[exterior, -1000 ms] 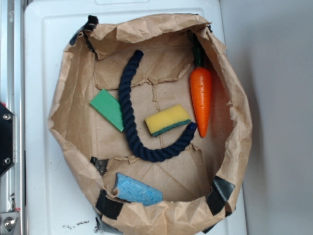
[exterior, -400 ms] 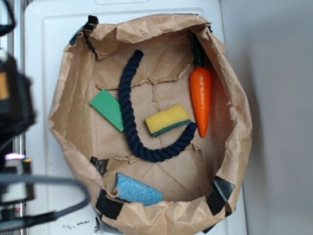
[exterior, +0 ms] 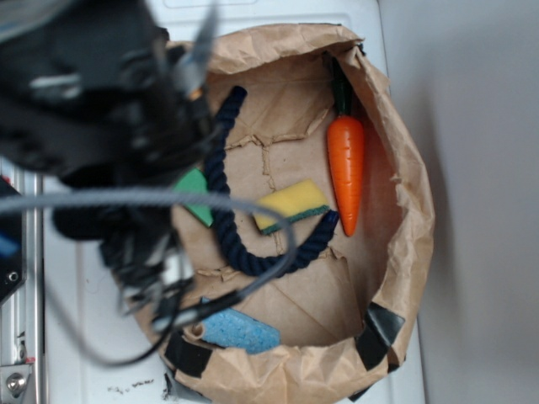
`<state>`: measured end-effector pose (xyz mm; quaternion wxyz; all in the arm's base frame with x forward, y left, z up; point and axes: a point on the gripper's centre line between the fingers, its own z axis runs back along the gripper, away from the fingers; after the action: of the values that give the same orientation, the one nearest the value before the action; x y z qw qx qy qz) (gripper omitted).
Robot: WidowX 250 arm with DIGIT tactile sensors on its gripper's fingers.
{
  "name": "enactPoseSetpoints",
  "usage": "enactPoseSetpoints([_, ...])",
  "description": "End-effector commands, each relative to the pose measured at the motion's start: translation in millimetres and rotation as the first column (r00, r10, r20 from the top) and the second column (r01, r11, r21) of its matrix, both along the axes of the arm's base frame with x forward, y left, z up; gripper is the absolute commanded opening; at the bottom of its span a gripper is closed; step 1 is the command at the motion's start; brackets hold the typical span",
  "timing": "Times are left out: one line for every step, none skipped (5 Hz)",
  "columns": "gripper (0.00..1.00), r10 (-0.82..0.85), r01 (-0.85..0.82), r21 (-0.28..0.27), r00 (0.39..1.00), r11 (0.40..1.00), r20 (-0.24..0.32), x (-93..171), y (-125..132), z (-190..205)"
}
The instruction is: Grab the blue rope.
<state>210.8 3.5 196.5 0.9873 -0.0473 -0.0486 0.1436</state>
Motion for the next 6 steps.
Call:
enactPoseSetpoints([1.00,0.274,-0.274,-0.020,0.962,0.962,-0.003,34.4,10.7,-17.1])
enactPoseSetpoints([1.00,0.274,-0.274,-0.020,0.962,0.962,-0.003,34.4,10.7,-17.1])
enactPoseSetpoints([1.00,0.274,-0.274,-0.020,0.962,0.962,-0.003,34.4,10.7,-17.1])
enactPoseSetpoints([1.00,0.274,-0.274,-0.020,0.962,0.962,-0.003,34.4,10.7,-17.1])
enactPoseSetpoints([1.00,0.274,-0.274,-0.020,0.962,0.962,-0.003,34.4,10.7,-17.1])
enactPoseSetpoints([1.00,0.355,-0.355,-0.026,0.935,0.935,0.005,47.3,16.1,-35.1])
